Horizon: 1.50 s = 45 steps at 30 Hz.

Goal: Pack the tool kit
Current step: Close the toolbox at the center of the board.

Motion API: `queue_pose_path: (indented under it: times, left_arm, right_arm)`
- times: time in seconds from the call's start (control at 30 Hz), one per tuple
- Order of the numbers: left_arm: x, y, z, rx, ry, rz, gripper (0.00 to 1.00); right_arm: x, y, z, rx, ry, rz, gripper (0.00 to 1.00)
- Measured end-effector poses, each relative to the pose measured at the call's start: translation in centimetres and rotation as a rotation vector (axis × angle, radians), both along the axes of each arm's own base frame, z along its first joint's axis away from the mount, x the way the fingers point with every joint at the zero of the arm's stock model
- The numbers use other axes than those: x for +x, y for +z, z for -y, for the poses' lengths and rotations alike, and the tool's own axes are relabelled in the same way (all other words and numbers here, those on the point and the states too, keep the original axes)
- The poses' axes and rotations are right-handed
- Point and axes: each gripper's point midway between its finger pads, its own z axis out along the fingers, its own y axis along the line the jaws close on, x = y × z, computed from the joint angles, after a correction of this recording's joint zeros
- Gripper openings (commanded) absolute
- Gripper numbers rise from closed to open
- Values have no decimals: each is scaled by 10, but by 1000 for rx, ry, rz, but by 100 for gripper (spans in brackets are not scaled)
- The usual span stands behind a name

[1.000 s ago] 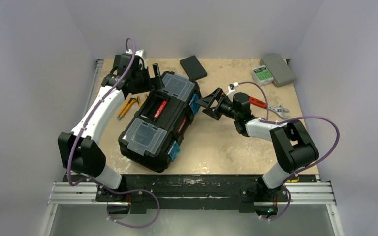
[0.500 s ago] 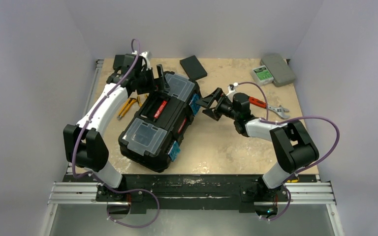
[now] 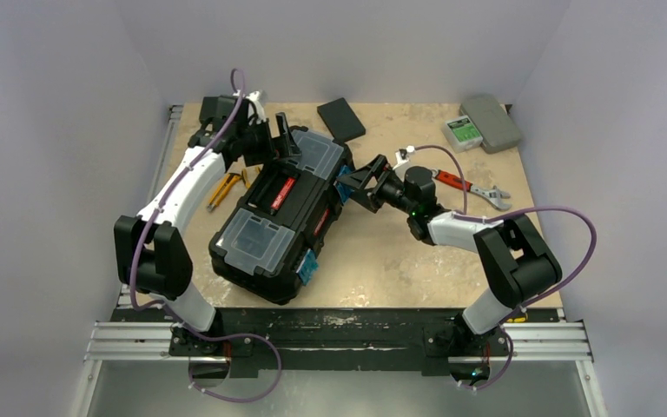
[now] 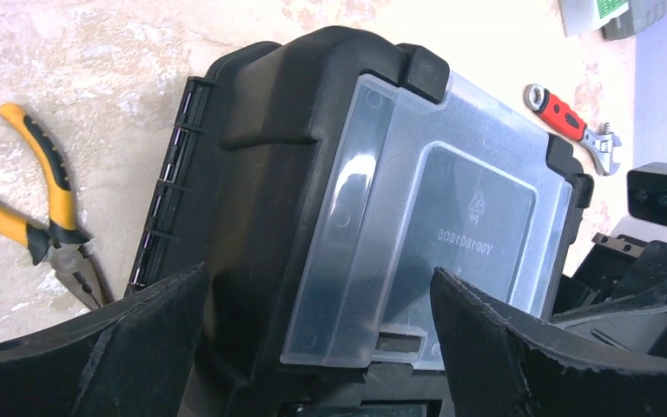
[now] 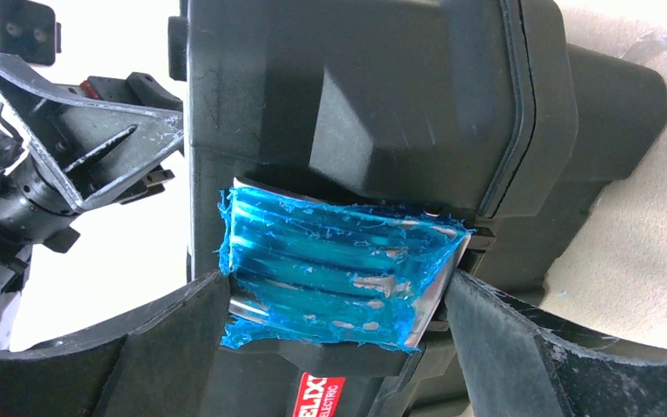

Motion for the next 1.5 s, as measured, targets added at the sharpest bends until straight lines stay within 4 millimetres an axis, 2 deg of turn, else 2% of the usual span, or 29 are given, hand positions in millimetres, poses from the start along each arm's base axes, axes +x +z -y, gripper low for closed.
queue_pose_path:
  times: [0.2,0.33,0.73,1.17,1.37,1.5]
  left_arm:
    - [9,-6,5,-81,10,6,90]
    - [13,-8,6,-144,24,52,90]
    - [14,-7,6,-147,12,74,89]
    - [15,-6,5,-146,12,78,88]
    - [15,-6,5,-146,12,78,87]
    - [15,-7,5,-145,12,78,87]
  right_arm:
    - [2,-1,0,18,-19,-25,98]
    - [2,-2,-1,19,-23,-27,98]
    - [3,-1,-1,18,-30,-23,99]
    - [5,-4,1,52,-50,-11,88]
    - [2,-8,4,34,-76,-13,87]
    - [0,-20,7,10,-90,-44,90]
